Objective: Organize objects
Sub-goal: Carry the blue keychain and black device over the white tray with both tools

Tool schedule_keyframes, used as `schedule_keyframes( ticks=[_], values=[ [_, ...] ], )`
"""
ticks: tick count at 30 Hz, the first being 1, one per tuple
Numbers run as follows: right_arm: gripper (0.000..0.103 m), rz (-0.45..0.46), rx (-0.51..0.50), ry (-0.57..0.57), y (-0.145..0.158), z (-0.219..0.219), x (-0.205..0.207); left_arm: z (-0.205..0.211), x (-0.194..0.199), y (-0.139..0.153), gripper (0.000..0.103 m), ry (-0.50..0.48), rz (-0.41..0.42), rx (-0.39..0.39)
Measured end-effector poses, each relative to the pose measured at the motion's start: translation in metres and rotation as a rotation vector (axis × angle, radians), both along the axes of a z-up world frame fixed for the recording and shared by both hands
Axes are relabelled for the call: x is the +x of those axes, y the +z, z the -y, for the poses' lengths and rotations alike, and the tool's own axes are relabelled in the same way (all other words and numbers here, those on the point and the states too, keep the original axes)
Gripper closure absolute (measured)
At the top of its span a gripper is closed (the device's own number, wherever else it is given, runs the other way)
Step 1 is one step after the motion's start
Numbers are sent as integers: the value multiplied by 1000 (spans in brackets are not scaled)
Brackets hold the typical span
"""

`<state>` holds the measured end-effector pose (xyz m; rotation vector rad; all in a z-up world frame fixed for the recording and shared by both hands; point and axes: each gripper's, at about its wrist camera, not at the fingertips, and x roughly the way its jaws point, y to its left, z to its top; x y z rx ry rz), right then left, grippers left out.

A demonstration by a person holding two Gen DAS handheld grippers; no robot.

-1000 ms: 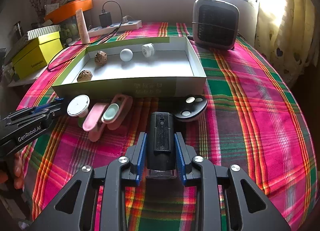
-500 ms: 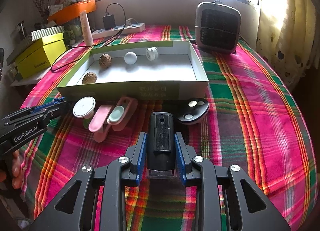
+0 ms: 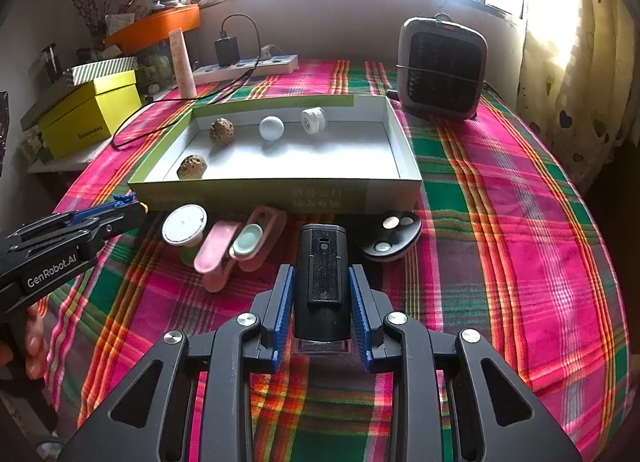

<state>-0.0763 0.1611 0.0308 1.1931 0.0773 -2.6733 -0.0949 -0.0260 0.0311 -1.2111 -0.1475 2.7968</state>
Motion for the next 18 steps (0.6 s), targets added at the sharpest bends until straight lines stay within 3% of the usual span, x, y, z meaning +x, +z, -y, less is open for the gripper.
schedule_keyframes(
  ticks=[18],
  values=[
    [74,-8,-25,34,18,4,-20,-3,-21,18,81,-22,-26,26]
  ],
)
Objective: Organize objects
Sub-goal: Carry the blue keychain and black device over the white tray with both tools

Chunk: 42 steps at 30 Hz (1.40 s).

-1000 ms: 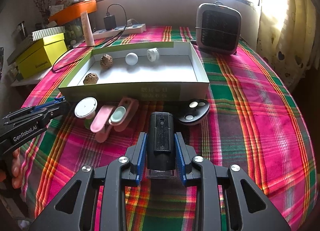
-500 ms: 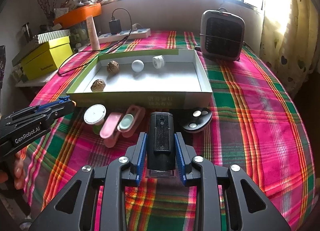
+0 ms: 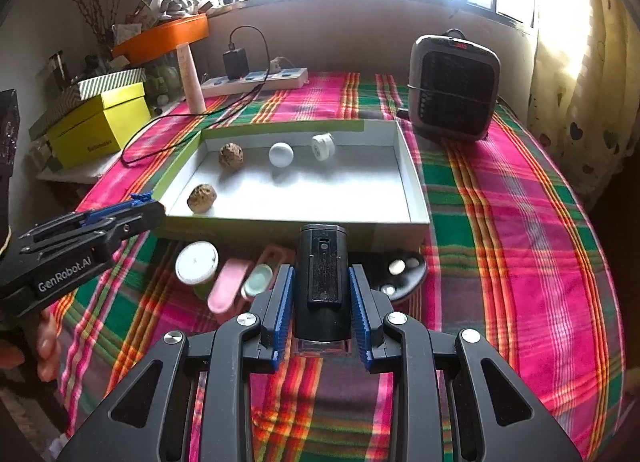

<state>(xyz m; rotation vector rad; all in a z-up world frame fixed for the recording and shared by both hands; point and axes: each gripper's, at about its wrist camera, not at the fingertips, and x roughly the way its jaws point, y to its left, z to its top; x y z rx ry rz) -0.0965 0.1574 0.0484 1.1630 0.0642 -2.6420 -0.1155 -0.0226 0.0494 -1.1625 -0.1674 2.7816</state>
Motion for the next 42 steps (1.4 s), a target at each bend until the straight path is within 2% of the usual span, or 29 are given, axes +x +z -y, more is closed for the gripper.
schedule_keyframes(
  ticks=[20,42],
  values=[
    [74,22,29,13,9,-3,-73,7,-52,1,81,23,16,-4],
    [74,68,71,8,-4,-7,-140,13,-87,-10,81,62,50,-19]
  ],
)
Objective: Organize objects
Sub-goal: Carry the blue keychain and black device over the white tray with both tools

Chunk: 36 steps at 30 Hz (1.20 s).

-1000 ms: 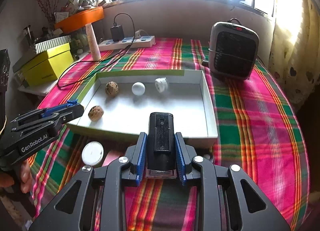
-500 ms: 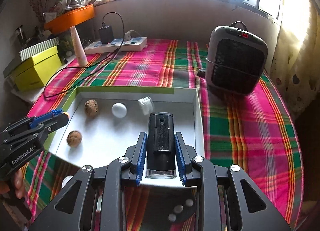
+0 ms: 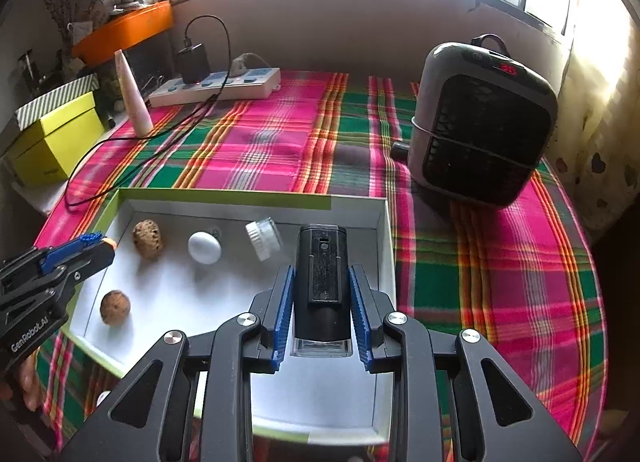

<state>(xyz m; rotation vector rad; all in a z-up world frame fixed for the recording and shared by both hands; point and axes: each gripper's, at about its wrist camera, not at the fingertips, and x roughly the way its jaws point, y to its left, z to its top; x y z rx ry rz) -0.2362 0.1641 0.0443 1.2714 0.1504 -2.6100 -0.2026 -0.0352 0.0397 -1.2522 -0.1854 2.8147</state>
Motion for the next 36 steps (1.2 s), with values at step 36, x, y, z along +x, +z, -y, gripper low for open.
schedule_keyframes(
  ticks=[36],
  values=[
    [74,23,14,17,-21,5,-22,-4,-16,-15,79,1,16,-31]
  ],
)
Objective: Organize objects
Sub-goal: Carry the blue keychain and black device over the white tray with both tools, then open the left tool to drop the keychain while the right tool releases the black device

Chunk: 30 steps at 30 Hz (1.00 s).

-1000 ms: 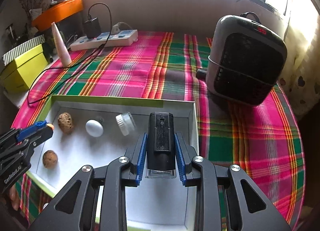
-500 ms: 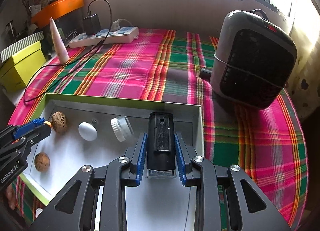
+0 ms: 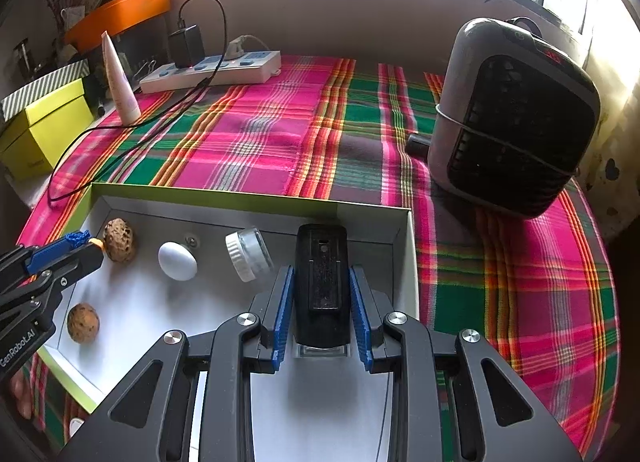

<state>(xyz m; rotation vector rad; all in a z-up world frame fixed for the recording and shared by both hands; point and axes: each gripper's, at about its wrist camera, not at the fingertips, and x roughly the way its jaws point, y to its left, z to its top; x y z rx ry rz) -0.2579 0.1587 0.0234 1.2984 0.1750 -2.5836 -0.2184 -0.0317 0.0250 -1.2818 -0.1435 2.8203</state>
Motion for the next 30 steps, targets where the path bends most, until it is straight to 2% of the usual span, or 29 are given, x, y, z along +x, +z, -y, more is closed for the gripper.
schedule_keyframes(
  ticks=[17,24,30],
  values=[
    [74,-4,-13,-10,2,-2,2,-3,0,0,75,-2,0,-3],
    [60,-15,-12,-6,3,1,3,-4,1,0,72,-8,0,0],
    [60,-16,-16,-11,5,-2,4,-3,3,1,71,-7,0,2]
  ],
)
